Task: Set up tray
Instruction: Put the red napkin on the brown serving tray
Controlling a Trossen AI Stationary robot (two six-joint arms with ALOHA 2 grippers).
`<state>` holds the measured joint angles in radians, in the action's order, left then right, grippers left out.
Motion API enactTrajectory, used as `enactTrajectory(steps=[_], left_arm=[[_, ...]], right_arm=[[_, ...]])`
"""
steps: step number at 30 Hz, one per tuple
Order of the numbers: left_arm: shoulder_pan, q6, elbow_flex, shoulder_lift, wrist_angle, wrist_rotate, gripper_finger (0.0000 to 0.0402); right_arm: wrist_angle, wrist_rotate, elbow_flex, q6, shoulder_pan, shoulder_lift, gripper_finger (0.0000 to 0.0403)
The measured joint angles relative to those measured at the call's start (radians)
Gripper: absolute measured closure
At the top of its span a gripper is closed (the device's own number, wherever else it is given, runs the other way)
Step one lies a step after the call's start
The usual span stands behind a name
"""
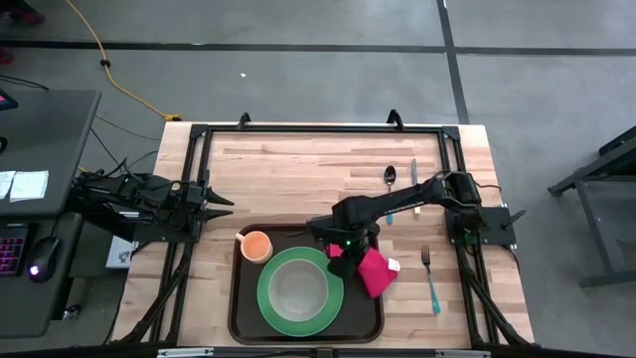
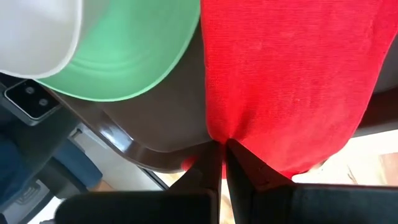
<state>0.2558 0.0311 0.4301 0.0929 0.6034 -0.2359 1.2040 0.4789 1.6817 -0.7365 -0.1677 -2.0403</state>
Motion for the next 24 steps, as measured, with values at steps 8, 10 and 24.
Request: enactTrajectory(steps=[8, 10, 24], left_arm=[[0.0, -0.024, 0.0, 0.0, 0.006, -0.002, 0.0266], [0.0, -0.025, 0.0, 0.0, 0.005, -0.003, 0.0266], [0.0, -0.027, 0.0, 0.0, 0.005, 0.013, 0.0266]], right_arm=[[-0.037, 0.008, 0.0, -0.076, -0.02, 0.0, 0.0403], [-0.058, 0.008, 0.0, -0.103, -0.023, 0.0, 0.0403], [-0.112, 0.005, -0.03, -0.291, -0.023, 0.0, 0.0403]])
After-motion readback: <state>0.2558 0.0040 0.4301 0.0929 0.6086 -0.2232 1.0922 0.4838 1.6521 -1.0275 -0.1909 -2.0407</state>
